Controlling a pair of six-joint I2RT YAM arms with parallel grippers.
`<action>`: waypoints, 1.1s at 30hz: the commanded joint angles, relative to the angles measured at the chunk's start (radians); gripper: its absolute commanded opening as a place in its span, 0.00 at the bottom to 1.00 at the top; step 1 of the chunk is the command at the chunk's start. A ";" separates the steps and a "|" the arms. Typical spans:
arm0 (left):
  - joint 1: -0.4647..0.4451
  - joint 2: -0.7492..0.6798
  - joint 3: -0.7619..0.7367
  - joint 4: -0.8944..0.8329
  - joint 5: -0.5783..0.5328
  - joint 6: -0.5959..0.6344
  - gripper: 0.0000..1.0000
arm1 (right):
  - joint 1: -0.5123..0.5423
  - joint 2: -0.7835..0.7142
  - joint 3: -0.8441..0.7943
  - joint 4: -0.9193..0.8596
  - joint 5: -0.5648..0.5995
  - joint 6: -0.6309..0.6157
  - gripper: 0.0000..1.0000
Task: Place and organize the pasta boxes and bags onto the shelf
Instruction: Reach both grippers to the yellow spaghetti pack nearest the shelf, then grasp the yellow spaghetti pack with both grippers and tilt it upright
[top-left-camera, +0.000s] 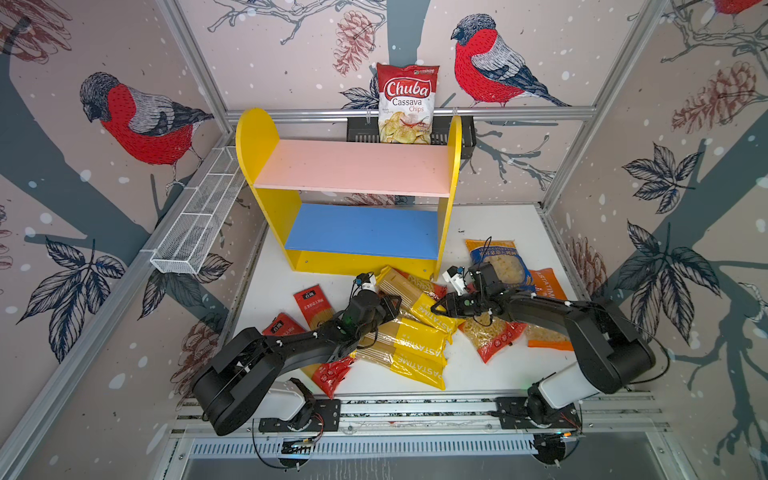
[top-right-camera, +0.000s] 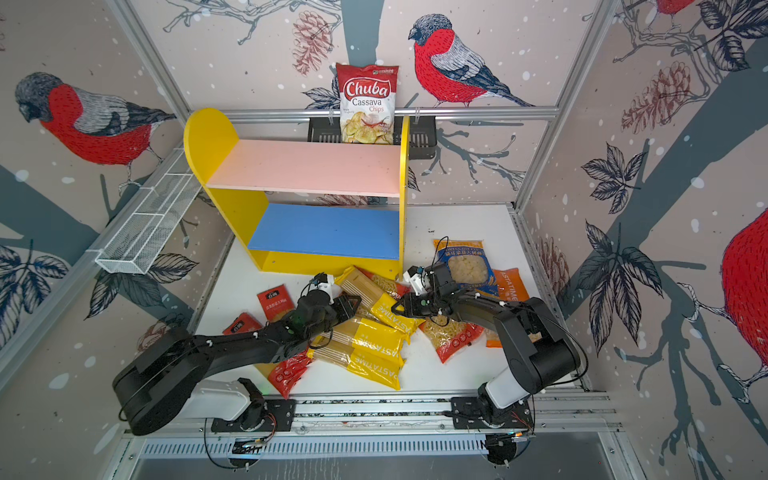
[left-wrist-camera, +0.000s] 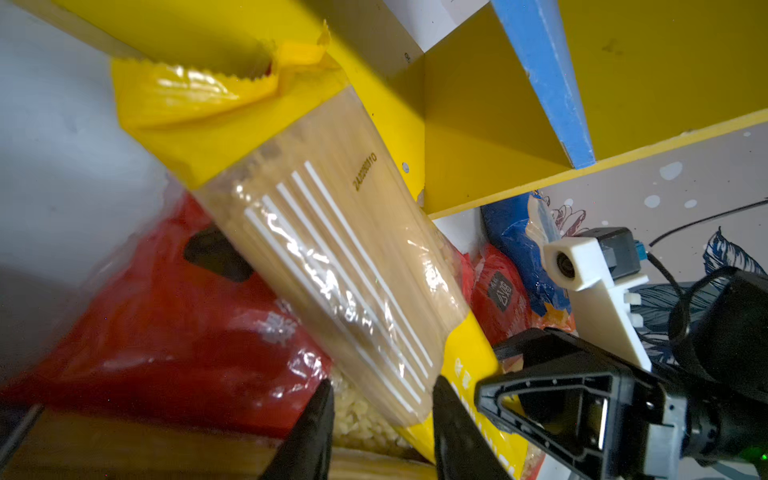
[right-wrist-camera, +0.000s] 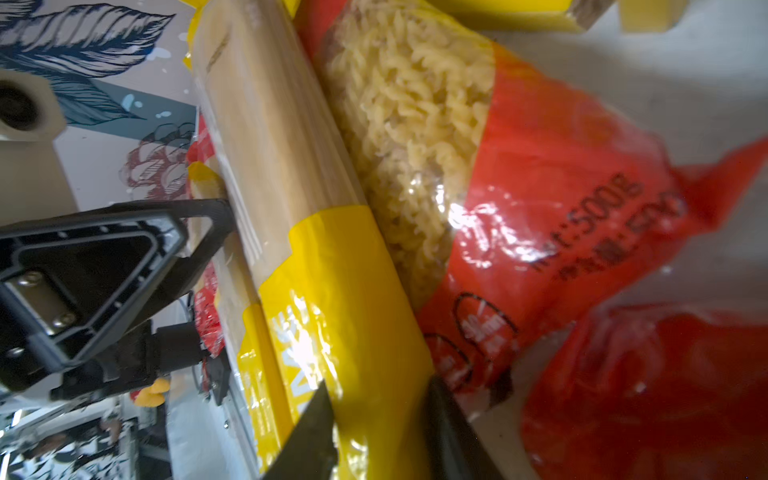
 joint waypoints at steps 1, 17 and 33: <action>0.012 -0.022 -0.003 0.047 0.028 0.027 0.40 | -0.004 -0.008 0.003 0.023 -0.089 0.035 0.24; 0.146 -0.397 -0.061 -0.174 0.110 0.008 0.64 | 0.161 -0.204 0.029 -0.001 0.112 0.461 0.14; 0.094 -0.234 -0.094 -0.057 0.161 -0.002 0.60 | 0.240 -0.191 -0.076 0.186 0.123 0.439 0.58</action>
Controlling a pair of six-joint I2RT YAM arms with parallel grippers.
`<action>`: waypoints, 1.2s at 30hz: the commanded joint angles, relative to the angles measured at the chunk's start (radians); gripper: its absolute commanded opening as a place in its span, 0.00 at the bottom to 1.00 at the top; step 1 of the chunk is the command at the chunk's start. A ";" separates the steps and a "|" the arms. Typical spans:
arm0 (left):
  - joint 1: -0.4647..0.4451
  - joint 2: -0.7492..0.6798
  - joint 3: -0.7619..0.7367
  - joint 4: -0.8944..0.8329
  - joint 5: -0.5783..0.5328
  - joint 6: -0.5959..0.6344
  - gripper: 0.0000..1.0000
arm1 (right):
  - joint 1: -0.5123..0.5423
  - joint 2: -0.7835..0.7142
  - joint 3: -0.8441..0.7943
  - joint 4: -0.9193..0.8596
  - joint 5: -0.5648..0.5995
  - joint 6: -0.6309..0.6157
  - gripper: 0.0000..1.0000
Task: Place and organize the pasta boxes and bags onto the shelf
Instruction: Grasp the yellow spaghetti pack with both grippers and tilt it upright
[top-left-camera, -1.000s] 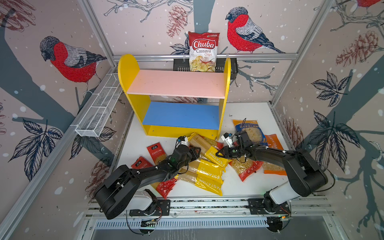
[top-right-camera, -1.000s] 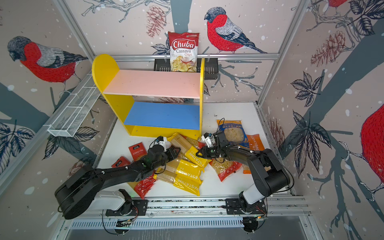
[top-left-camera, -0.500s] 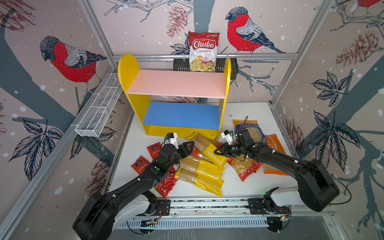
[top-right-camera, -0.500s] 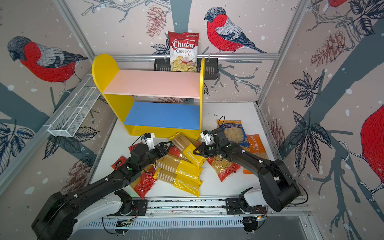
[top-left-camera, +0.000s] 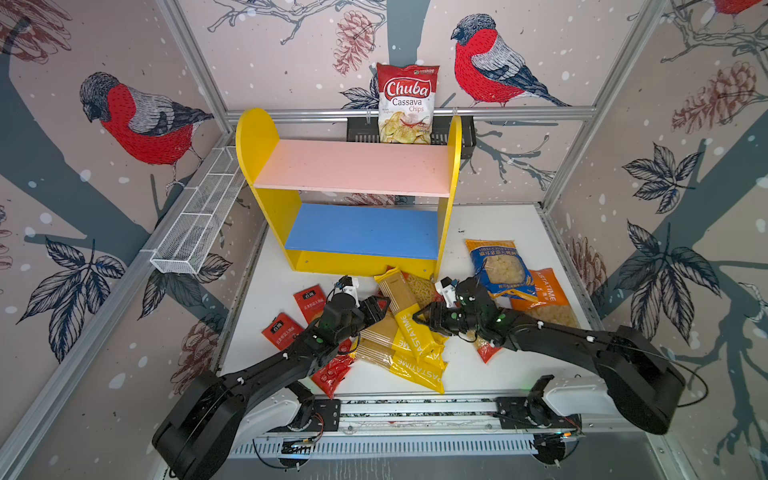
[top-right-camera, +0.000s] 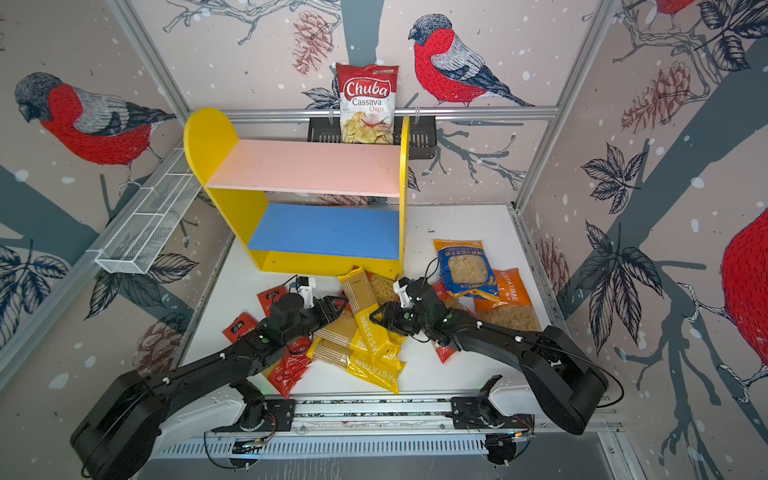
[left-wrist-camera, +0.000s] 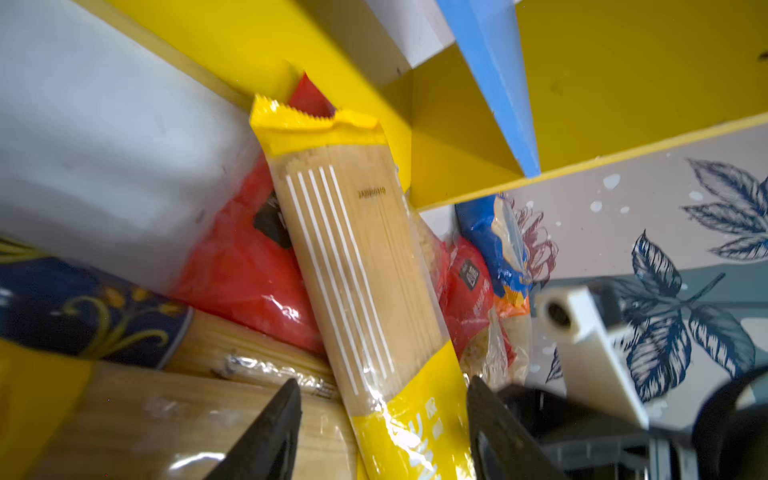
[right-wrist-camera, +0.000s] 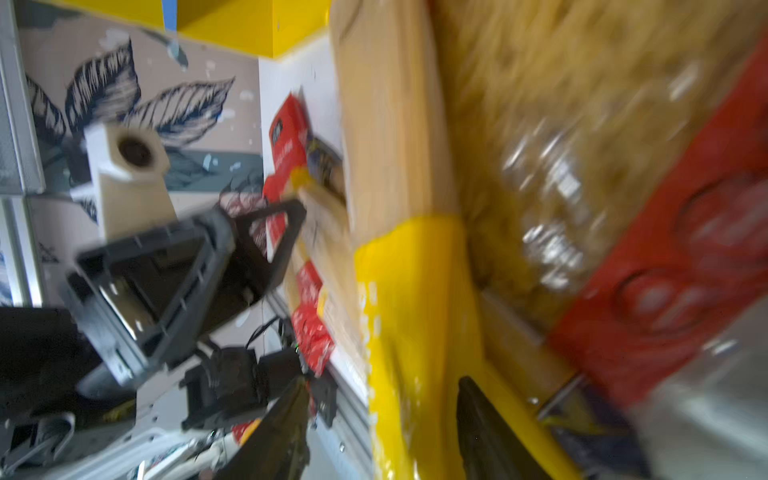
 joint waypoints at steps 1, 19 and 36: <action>-0.030 0.041 0.009 0.080 0.001 0.003 0.59 | -0.047 0.043 0.035 0.017 -0.131 -0.127 0.58; 0.040 0.063 0.004 0.111 0.082 -0.014 0.44 | -0.028 0.168 0.037 0.290 -0.255 -0.061 0.15; 0.252 -0.259 0.021 0.012 0.237 -0.026 0.80 | 0.058 -0.033 -0.003 0.531 -0.137 0.064 0.00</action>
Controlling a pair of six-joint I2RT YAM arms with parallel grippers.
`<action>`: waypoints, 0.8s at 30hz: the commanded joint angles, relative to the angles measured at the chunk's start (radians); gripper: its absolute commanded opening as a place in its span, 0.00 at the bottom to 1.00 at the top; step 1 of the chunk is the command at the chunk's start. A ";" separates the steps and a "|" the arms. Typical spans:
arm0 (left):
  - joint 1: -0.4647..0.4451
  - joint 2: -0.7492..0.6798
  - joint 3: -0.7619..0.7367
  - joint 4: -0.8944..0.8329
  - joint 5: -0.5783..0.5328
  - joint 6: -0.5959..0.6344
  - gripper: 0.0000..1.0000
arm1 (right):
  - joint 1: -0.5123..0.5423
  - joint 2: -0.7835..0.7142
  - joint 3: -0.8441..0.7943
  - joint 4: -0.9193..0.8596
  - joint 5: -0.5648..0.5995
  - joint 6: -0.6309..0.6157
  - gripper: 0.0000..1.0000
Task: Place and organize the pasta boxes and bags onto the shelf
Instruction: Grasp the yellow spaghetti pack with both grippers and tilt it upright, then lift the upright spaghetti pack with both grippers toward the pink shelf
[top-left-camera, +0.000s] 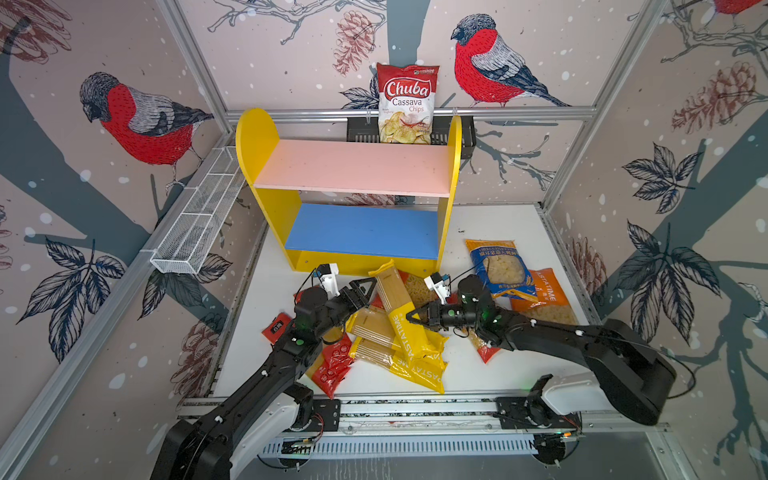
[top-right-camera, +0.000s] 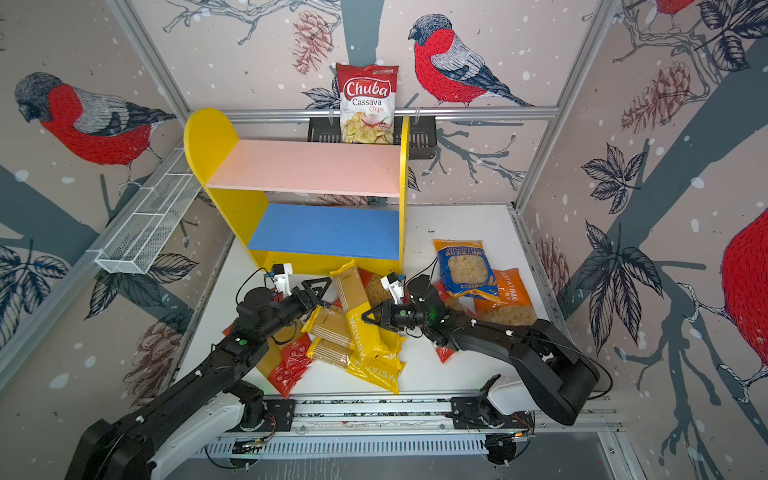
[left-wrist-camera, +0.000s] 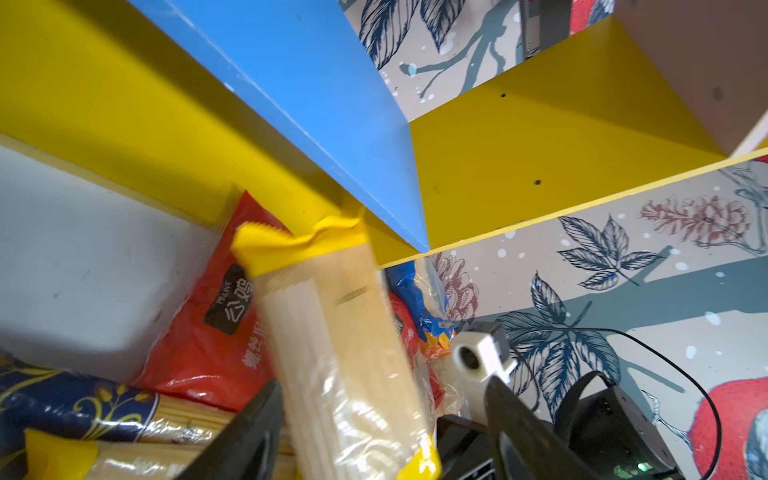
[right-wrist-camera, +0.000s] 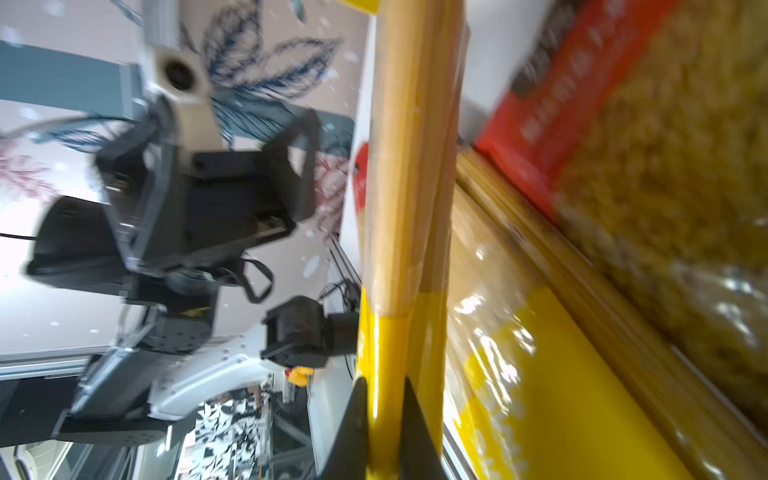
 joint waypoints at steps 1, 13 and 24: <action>0.015 -0.018 0.008 0.045 0.064 -0.037 0.82 | 0.021 -0.062 0.033 0.211 0.040 0.000 0.00; 0.015 0.041 0.073 0.327 0.187 -0.143 0.80 | 0.122 -0.063 0.213 0.202 0.094 -0.058 0.00; 0.050 0.110 0.211 0.375 0.259 -0.157 0.39 | 0.151 0.005 0.352 0.206 0.058 -0.035 0.03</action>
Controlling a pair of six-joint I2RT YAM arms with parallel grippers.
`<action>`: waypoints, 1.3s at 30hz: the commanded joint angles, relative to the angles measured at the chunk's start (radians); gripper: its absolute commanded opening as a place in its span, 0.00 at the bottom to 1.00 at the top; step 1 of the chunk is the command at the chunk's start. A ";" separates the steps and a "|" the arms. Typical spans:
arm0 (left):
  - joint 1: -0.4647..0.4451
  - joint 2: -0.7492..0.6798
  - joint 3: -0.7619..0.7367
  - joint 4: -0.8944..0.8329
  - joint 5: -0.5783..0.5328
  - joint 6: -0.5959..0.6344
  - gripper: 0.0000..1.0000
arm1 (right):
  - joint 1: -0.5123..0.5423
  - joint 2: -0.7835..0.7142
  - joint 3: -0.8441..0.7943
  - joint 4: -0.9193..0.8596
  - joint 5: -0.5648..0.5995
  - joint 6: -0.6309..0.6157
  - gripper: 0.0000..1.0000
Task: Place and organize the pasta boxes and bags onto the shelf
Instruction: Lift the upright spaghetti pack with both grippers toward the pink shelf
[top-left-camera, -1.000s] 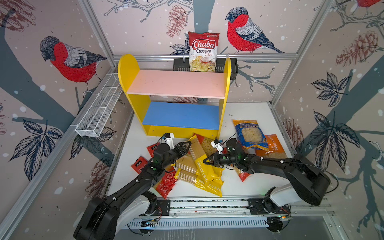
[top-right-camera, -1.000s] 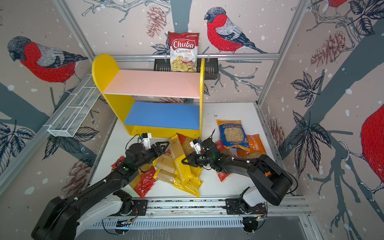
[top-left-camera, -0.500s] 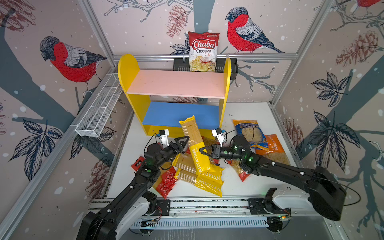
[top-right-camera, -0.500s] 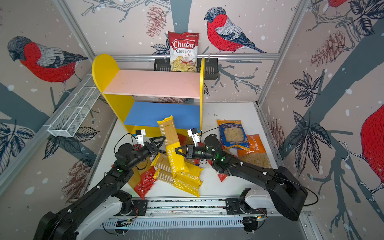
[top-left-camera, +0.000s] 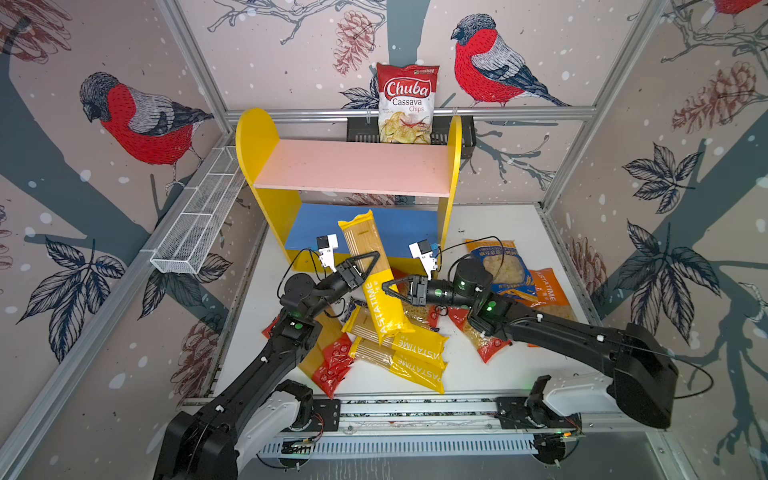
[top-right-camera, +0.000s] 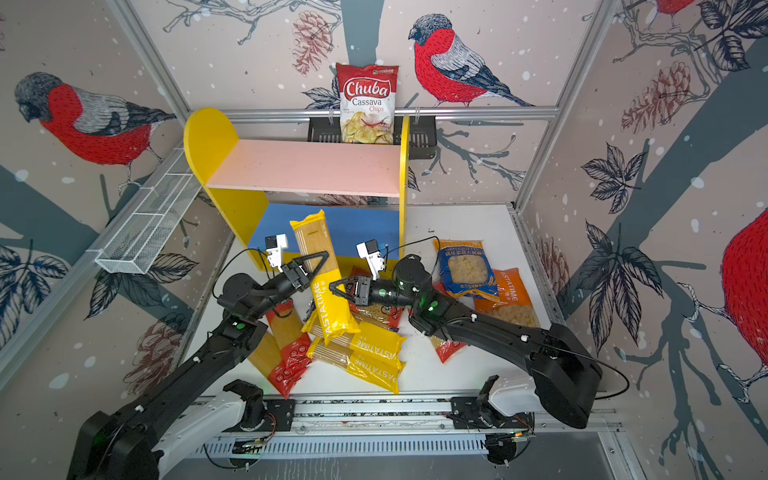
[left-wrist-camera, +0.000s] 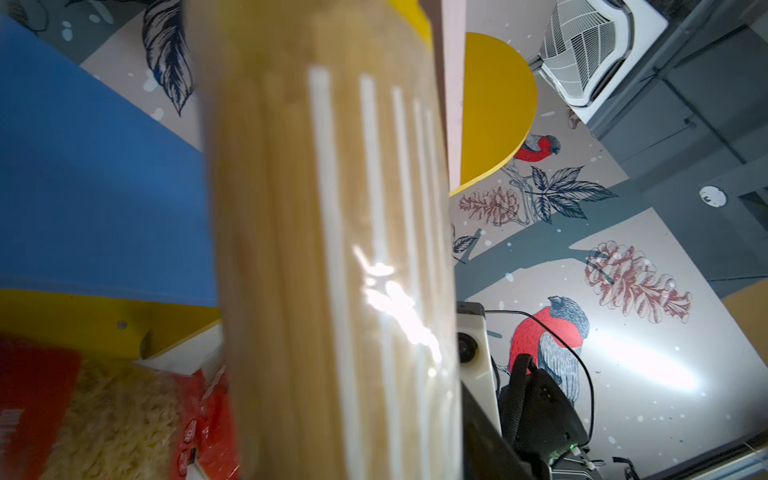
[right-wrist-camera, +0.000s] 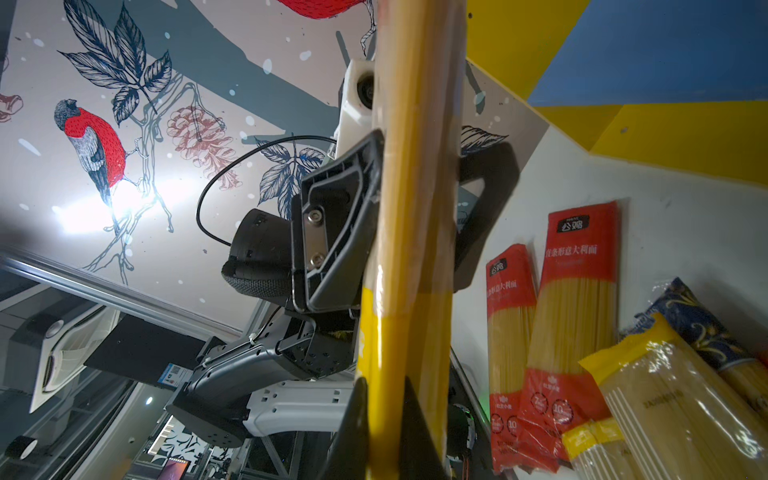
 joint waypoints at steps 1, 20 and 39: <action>0.009 0.013 0.039 0.039 0.036 0.006 0.33 | 0.008 0.004 0.042 0.140 -0.035 -0.016 0.06; 0.231 0.186 0.406 -0.064 0.295 -0.059 0.00 | -0.049 0.102 0.244 -0.272 -0.141 -0.160 0.65; 0.396 0.389 0.698 -0.135 0.343 -0.124 0.60 | -0.050 0.361 0.636 0.027 -0.038 0.106 0.05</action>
